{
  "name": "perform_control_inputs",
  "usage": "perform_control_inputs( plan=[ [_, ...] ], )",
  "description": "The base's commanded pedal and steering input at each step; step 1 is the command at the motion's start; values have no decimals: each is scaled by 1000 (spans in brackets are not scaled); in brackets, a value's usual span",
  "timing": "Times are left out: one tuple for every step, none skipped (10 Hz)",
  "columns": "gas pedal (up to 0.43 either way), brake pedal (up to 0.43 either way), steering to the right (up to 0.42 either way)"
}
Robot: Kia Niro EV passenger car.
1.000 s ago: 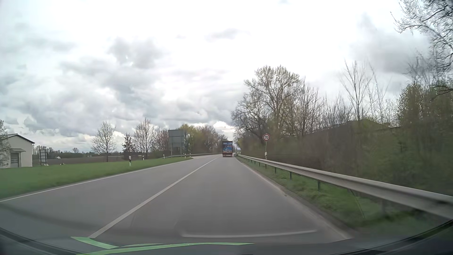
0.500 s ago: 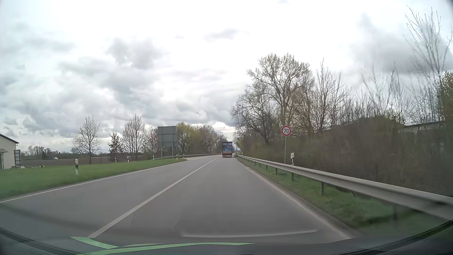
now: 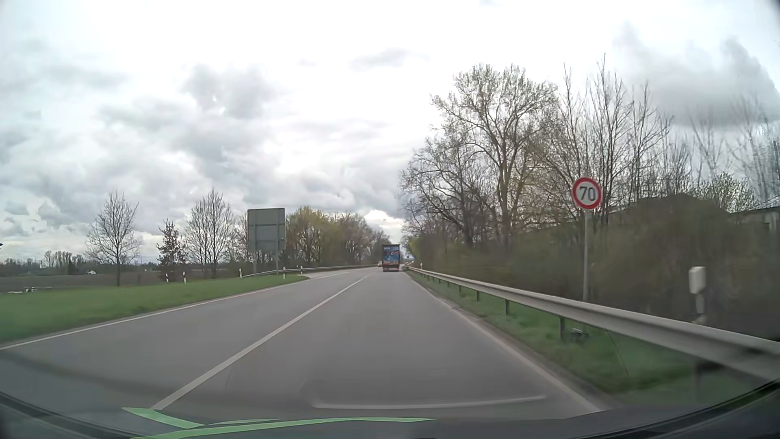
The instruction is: Follow the waypoints while adhering to traffic rules and regulations
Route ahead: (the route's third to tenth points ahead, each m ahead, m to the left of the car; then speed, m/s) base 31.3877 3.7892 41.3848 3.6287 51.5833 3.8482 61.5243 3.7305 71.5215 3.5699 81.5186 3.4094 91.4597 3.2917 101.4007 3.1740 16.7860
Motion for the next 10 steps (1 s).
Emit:
perform_control_inputs(
  plan=[
    [87,0,0],
    [87,0,0],
    [87,0,0],
    [79,0,0],
    [79,0,0],
    [67,0,0],
    [67,0,0],
    [67,0,1],
    [67,0,0],
    [67,0,1]
  ],
)
